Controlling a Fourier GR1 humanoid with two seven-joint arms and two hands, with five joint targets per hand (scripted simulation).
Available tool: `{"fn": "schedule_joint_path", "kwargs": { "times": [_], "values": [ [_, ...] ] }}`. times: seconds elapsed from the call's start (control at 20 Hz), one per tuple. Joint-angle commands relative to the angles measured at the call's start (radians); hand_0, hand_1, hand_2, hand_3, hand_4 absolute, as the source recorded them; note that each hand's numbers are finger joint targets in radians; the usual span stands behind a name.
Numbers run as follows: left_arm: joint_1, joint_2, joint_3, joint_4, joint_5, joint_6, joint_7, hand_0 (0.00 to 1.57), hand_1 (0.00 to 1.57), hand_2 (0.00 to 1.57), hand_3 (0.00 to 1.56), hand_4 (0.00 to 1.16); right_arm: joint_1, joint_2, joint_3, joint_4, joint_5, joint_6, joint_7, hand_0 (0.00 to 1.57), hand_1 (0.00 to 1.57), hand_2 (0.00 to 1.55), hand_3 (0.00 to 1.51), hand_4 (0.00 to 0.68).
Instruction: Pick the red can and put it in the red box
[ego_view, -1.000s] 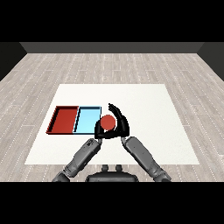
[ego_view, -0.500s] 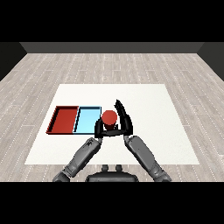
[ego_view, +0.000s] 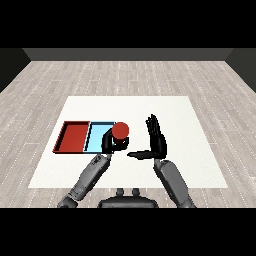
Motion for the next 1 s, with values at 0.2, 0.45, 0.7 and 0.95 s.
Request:
{"fn": "schedule_joint_path", "kwargs": {
  "times": [0.2,0.45,0.7,0.95],
  "values": [
    [-0.006,0.141,0.148,-0.054,-0.005,-0.068,0.065,1.57,1.57,1.57,1.48,1.13,0.144,-0.092,-0.126,-0.095,-0.080,0.111,-0.025,0.00,0.00,0.00,0.00,0.000],
    [0.023,0.252,0.203,-0.113,-0.039,-0.037,0.145,1.57,1.57,1.57,1.49,1.12,0.255,-0.125,-0.188,-0.115,-0.108,0.136,-0.045,0.00,0.00,0.00,0.00,0.000],
    [0.013,0.426,0.259,-0.042,-0.095,-0.042,0.252,1.57,1.57,1.57,1.49,1.14,0.329,-0.151,-0.230,-0.105,-0.144,0.177,-0.066,0.00,0.00,0.00,0.00,0.000],
    [-0.054,0.468,0.302,0.283,-0.124,-0.097,0.259,1.57,1.57,1.55,1.50,1.11,0.343,-0.132,-0.222,-0.072,-0.137,0.193,-0.101,0.00,0.00,0.00,0.00,0.000]
  ]
}}
